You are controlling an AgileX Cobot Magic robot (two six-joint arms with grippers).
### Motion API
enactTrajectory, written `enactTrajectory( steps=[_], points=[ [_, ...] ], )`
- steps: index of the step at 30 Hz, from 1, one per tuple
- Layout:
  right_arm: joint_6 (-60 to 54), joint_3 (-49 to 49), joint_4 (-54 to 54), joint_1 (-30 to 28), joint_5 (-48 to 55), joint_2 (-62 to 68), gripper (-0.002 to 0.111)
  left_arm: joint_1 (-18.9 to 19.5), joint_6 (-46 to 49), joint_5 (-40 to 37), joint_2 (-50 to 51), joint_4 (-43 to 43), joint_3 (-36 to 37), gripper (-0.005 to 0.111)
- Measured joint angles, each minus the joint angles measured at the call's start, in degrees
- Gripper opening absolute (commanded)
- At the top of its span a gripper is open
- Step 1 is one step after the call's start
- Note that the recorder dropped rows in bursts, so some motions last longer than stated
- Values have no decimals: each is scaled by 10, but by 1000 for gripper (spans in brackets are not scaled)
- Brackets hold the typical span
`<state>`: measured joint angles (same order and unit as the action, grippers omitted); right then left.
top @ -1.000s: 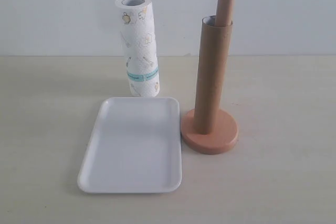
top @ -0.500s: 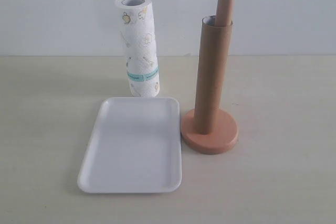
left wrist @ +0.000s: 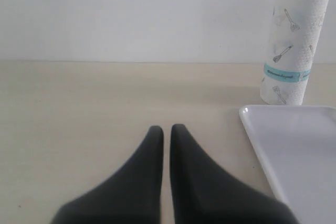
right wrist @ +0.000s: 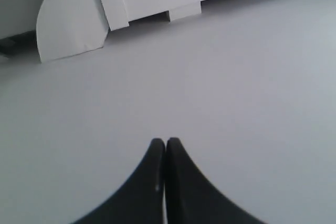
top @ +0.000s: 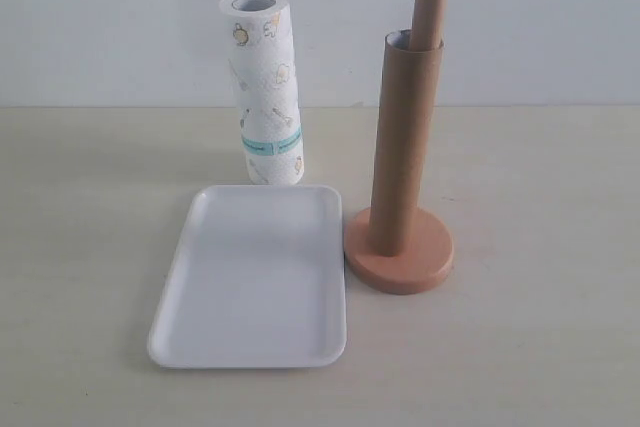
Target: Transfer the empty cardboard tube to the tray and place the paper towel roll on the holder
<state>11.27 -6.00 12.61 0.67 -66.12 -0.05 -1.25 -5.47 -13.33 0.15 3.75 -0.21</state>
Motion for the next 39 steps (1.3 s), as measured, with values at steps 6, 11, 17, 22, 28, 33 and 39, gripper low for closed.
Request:
enactTrajectory(
  steps=[6,11,17,22,28,33,39],
  points=[
    [15,-231,-60,0,407,118,0,0,0,0,0,0,0,4],
    [16,-270,-79,0,696,221,0,0,0,0,0,0,0,4],
    [18,-270,-80,0,797,285,0,0,0,0,0,0,0,4],
    [19,-270,-41,0,825,292,0,0,0,0,0,0,0,4],
    [-72,-242,31,0,829,321,0,0,0,0,0,0,0,4],
    [-249,-198,193,0,837,402,0,0,0,0,0,0,0,4],
    [-535,-189,449,0,876,530,0,0,0,0,0,0,0,4]
  ],
)
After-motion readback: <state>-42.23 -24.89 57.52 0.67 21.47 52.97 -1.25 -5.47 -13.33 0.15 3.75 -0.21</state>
